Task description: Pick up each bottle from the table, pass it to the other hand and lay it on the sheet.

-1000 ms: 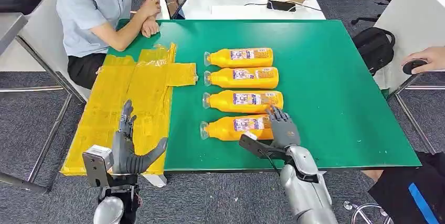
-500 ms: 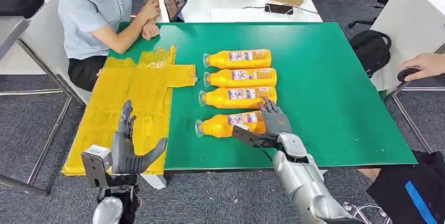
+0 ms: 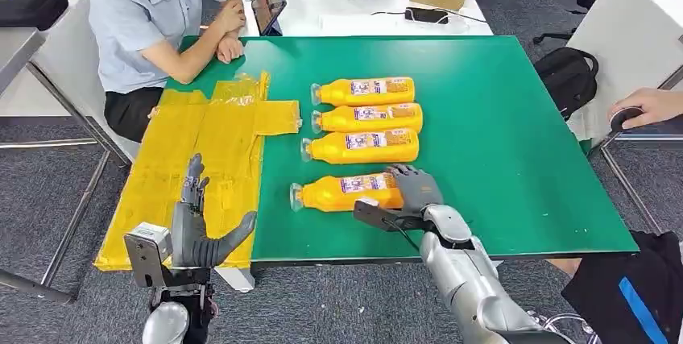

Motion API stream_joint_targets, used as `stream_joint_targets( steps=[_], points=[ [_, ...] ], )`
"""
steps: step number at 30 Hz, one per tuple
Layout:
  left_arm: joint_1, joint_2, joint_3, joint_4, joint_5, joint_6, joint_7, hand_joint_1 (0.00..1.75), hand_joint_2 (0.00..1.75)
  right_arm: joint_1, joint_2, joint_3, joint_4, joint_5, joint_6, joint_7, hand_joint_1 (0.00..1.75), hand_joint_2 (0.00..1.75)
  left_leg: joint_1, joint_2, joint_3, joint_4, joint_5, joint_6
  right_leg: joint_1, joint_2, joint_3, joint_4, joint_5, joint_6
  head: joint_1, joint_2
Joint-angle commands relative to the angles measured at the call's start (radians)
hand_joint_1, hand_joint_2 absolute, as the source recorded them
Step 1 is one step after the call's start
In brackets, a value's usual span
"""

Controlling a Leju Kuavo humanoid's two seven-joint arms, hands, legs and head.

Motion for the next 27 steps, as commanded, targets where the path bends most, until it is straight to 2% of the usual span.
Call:
stream_joint_targets(
  steps=[1,13,17,27],
  points=[
    [-0.04,0.005,0.003,0.023,0.005,-0.005,0.005,0.0,1.75,0.125,-0.012,0.036,-0.006,-0.056,-0.019,-0.081,1.75,1.75,0.001,-0.003,0.0,-0.001,0.0,0.001,0.001,-0.004,0.002,-0.002,0.0,-0.002,0.0,0.0],
    [-0.034,0.005,0.01,0.007,-0.002,-0.019,-0.014,0.0,1.75,0.153,-0.024,0.045,-0.048,-0.116,-0.018,-0.1,1.75,1.75,0.0,-0.004,0.001,-0.001,0.0,0.0,0.001,-0.004,-0.001,-0.002,-0.001,-0.002,0.0,0.0],
    [-0.037,0.005,0.019,-0.005,0.045,0.0,-0.011,0.0,1.75,0.183,0.006,-0.048,-0.139,-0.293,0.005,-0.174,1.75,1.75,0.001,-0.005,-0.001,-0.002,0.001,0.001,0.002,-0.006,-0.001,-0.003,0.0,-0.003,0.0,0.0],
    [-0.037,0.005,0.022,-0.005,0.045,0.001,-0.011,0.0,1.75,0.181,0.007,-0.046,-0.143,-0.293,0.006,-0.174,1.75,1.75,0.0,-0.004,-0.004,-0.001,0.0,0.001,0.001,-0.004,0.0,-0.001,-0.001,-0.002,0.0,0.0]
  ],
)
